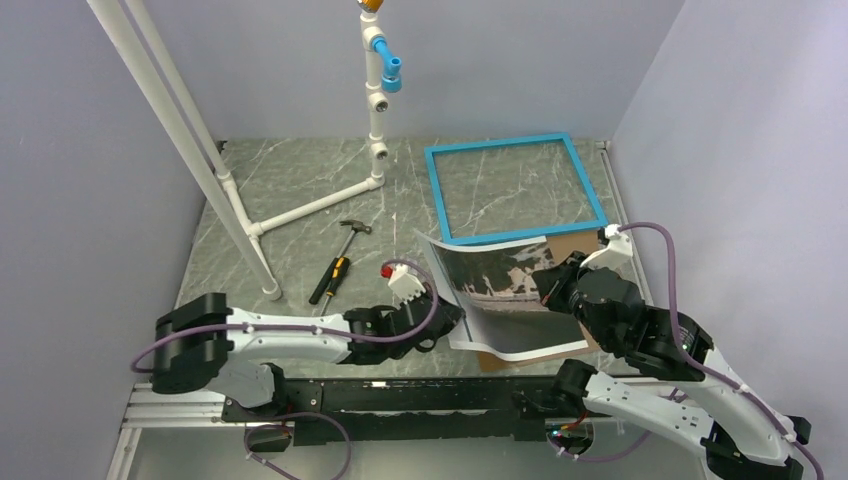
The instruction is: Take the photo out of the frame
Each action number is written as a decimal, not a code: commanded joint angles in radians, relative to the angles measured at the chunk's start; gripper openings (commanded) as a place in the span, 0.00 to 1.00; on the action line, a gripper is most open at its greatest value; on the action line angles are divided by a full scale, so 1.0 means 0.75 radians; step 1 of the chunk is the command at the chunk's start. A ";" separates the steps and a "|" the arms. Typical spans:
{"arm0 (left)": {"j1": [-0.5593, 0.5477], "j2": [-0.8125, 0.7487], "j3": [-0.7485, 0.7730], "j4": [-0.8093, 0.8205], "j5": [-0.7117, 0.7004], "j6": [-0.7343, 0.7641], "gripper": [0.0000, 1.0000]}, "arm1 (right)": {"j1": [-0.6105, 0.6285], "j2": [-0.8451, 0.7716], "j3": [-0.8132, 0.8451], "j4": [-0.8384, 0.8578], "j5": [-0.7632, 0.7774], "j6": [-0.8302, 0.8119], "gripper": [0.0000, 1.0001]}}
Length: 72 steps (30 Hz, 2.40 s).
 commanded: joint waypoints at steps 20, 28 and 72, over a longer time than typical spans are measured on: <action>-0.070 0.564 0.192 0.383 -0.008 -0.391 0.00 | 0.000 -0.071 -0.072 0.009 -0.041 0.039 0.00; -0.060 0.614 0.318 0.201 0.104 -0.349 0.98 | -0.001 -0.072 -0.084 0.021 -0.062 0.017 0.00; -0.066 -1.647 0.032 -0.772 0.063 1.282 0.99 | 0.000 -0.038 0.160 0.158 0.027 -0.463 1.00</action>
